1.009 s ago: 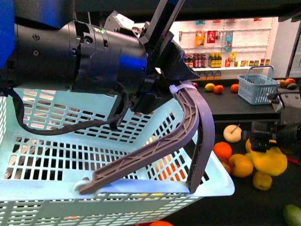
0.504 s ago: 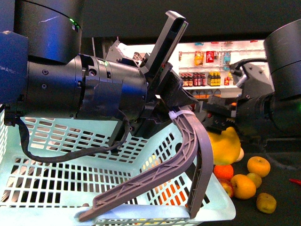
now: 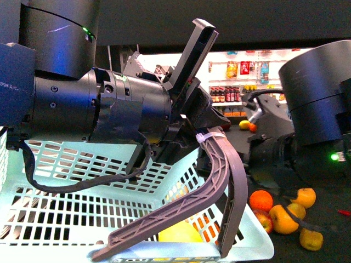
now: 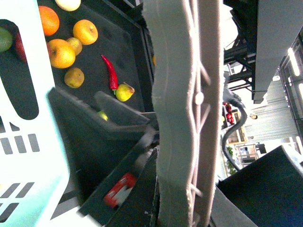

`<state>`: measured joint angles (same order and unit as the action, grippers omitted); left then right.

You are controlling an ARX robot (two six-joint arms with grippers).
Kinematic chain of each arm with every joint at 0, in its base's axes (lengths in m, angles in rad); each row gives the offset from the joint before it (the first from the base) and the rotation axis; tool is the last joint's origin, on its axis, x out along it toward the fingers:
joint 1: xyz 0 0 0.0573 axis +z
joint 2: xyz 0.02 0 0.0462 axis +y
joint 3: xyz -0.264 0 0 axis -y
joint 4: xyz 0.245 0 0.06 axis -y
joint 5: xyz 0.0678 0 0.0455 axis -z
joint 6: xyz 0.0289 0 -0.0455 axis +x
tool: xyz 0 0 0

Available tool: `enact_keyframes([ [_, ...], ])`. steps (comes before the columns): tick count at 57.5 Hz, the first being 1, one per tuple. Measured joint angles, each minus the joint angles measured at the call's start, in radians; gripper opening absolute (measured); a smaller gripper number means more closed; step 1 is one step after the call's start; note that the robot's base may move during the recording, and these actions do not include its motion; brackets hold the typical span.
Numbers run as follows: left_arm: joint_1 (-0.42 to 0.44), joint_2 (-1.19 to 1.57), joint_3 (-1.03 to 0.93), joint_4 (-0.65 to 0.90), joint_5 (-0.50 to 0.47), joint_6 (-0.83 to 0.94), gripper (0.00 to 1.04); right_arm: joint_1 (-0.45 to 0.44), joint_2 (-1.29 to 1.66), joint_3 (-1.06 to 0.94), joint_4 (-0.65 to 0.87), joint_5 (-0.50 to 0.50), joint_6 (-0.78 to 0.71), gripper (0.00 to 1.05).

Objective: Pick lemon from shelf

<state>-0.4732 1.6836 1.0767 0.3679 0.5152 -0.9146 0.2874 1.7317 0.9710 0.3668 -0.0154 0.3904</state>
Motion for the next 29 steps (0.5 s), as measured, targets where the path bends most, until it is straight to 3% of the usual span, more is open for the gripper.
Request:
enact_keyframes([
  [14, 0.0, 0.002, 0.0, 0.0, -0.003, -0.001, 0.1, -0.153, -0.294, -0.12, -0.01, 0.018, -0.182, 1.02],
  [29, 0.0, 0.002, 0.0, 0.0, 0.0, 0.0, 0.1, -0.351, -0.792, -0.285, -0.22, -0.071, -0.315, 1.02],
])
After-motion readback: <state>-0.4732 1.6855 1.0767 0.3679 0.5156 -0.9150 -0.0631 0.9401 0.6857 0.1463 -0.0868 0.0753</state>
